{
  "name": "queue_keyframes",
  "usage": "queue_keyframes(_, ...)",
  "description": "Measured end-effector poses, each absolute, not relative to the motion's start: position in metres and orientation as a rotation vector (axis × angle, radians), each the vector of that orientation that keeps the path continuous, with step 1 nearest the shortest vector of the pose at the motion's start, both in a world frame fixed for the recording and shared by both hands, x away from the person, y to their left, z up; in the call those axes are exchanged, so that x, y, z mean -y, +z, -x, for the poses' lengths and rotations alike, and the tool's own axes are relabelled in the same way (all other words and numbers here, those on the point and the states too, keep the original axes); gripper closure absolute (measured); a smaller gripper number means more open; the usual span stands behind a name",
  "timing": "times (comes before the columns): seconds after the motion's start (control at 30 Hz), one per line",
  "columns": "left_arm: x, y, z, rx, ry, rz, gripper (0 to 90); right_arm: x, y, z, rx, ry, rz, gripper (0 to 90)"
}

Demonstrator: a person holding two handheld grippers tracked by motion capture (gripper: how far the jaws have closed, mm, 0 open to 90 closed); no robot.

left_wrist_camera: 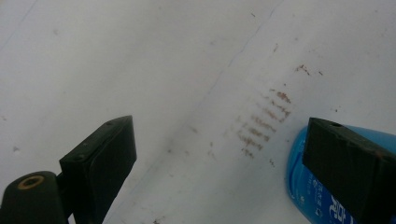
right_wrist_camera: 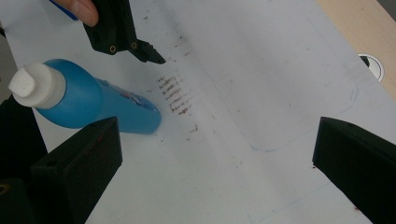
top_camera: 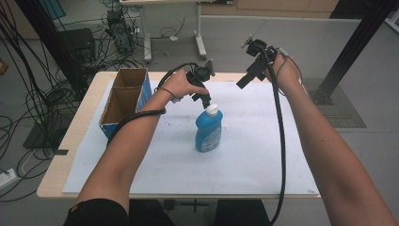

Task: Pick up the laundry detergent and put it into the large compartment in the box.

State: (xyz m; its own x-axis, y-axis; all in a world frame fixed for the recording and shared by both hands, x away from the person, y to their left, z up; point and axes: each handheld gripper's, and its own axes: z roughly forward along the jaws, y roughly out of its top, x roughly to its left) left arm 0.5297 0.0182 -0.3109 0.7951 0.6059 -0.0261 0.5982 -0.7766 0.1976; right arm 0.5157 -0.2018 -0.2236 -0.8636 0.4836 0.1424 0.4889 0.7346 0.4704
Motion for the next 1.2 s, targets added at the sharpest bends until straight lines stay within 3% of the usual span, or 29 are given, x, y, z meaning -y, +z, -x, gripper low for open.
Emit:
queue_keyframes(0.57, -0.015, -0.313, -0.529, -0.945, 0.065, -2.798, 10.1, 0.207, -0.227, -0.514, 2.912, -0.779, 0.838, 1.4)
queue_keyframes(1.2, -0.021, -0.265, -0.518, -0.96, 0.069, -2.739, 10.1, 0.206, -0.231, -0.52, 2.908, -0.765, 0.835, 1.5)
